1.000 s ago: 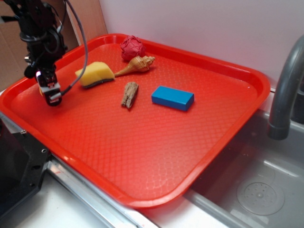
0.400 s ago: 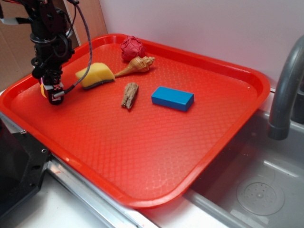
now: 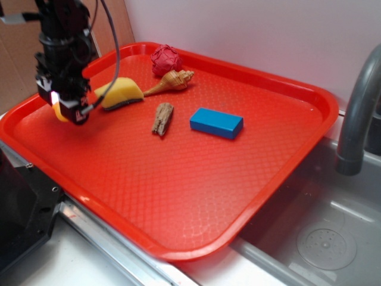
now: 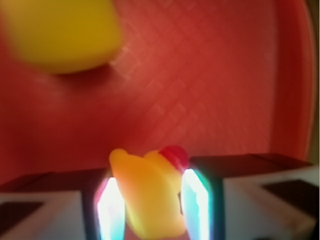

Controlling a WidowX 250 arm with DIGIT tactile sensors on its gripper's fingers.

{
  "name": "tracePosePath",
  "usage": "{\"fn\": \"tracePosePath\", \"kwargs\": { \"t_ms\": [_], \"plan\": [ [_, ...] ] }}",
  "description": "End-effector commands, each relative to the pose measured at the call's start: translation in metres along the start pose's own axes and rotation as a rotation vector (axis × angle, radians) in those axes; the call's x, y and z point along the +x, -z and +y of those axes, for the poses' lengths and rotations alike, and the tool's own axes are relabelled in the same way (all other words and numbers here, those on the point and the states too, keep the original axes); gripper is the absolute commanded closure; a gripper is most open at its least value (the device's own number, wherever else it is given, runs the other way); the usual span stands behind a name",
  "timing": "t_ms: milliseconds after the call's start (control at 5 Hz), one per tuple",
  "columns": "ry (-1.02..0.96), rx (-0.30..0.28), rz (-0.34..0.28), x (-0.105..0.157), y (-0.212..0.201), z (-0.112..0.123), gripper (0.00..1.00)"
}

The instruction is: Grab the yellow duck.

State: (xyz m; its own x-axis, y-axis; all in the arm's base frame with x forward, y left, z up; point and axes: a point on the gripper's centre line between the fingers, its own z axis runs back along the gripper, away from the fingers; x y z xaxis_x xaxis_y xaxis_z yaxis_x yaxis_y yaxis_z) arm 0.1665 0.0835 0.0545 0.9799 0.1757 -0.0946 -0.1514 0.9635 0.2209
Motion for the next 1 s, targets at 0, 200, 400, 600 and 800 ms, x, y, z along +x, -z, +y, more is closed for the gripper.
{"fn": "tracePosePath", "kwargs": {
  "t_ms": [0,200,400,600,800],
  "plan": [
    [-0.15,-0.128,-0.124,0.007,-0.089,-0.04,1.0],
    [-0.09,-0.258,-0.125,-0.004,-0.121,-0.06,1.0],
    [-0.063,-0.28,-0.208,-0.027,-0.152,-0.074,1.0],
    [-0.057,-0.278,-0.266,-0.037,-0.156,-0.08,1.0],
    [-0.082,-0.272,-0.214,-0.023,-0.146,-0.072,1.0]
  ]
}}
